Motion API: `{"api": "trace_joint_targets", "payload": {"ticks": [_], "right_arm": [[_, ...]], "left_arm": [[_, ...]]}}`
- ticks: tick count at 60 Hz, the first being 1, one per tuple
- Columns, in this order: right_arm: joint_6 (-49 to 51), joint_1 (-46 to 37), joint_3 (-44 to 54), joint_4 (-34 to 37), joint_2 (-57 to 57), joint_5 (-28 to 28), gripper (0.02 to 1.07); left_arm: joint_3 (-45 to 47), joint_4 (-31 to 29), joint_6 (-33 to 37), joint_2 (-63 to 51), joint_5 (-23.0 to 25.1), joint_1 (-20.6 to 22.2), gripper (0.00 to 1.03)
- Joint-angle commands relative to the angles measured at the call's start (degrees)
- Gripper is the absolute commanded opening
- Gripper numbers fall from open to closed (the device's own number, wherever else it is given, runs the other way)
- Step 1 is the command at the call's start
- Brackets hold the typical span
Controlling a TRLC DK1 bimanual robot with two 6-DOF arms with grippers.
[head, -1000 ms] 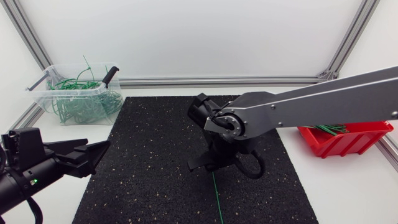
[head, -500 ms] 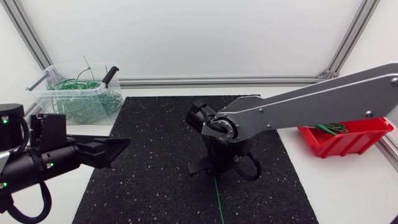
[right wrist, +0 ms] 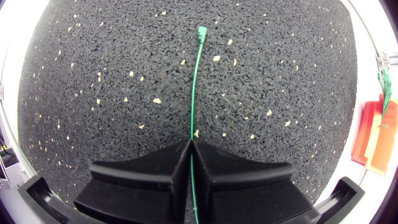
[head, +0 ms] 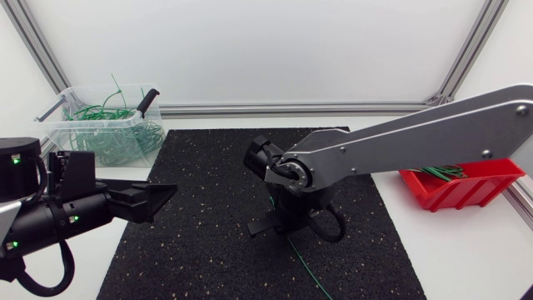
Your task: Take a green cable tie from the red box, thread the tail through the head to close it, then place it in the transparent bin on the left.
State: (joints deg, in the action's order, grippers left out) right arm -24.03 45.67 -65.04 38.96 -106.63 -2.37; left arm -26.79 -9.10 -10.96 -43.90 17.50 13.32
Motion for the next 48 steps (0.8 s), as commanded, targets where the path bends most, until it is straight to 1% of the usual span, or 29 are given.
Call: {"api": "trace_joint_targets", "payload": {"ticks": [1, 5, 11, 16, 21, 24, 30, 35, 38, 40, 43, 46, 48], "right_arm": [[-1.0, 1.7, -0.1, -0.4, -2.7, 1.6, 0.08], [-0.6, 1.9, 0.1, -0.4, -2.3, 1.3, 0.08], [0.0, 2.3, 0.8, -0.5, -0.2, -1.1, 0.08], [1.0, 2.5, 1.1, -0.5, 2.0, -1.8, 0.08], [1.8, 3.0, 1.5, -0.5, 4.2, -3.9, 0.08], [2.3, 3.2, 1.6, -0.6, 5.5, -4.1, 0.08], [3.5, 4.0, 1.8, -0.6, 7.6, -5.9, 0.08], [4.3, 4.6, 1.8, -0.7, 8.9, -6.2, 0.08], [4.9, 4.9, 1.7, -0.8, 9.5, -6.2, 0.08], [5.1, 4.9, 1.4, -0.8, 9.8, -6.2, 0.08], [5.6, 4.9, 1.1, -0.8, 10.0, -6.2, 0.08], [6.1, 5.4, 0.8, -0.8, 10.3, -6.3, 0.08], [6.6, 5.7, 0.6, -0.8, 10.6, -6.3, 0.08]], "left_arm": [[-0.6, 0.6, -1.3, -0.7, -0.3, 0.6, 0.93], [-0.5, 0.6, -1.3, -0.9, -0.3, 0.7, 0.93], [-1.0, 0.5, -1.5, -1.7, -0.3, 0.7, 0.93], [-1.9, 0.2, -1.3, -2.9, -0.3, 0.7, 0.93], [-3.8, -0.9, 0.7, -5.0, -0.4, 0.4, 0.93], [-4.8, -1.8, 2.0, -6.2, -0.4, 0.2, 0.93], [-7.8, -5.8, 4.3, -8.6, -0.4, 0.3, 0.93], [-10.0, -9.1, 7.2, -9.2, 0.2, 0.7, 0.93], [-12.1, -12.2, 9.2, -9.8, 0.2, 1.4, 0.93], [-13.2, -13.3, 9.3, -10.5, 0.3, 1.6, 0.93], [-14.7, -14.7, 9.0, -11.6, 1.0, 2.4, 0.93], [-17.2, -17.5, 8.4, -13.7, 4.6, 2.6, 0.93], [-18.2, -18.1, 8.4, -14.4, 5.4, 2.4, 0.93]]}}
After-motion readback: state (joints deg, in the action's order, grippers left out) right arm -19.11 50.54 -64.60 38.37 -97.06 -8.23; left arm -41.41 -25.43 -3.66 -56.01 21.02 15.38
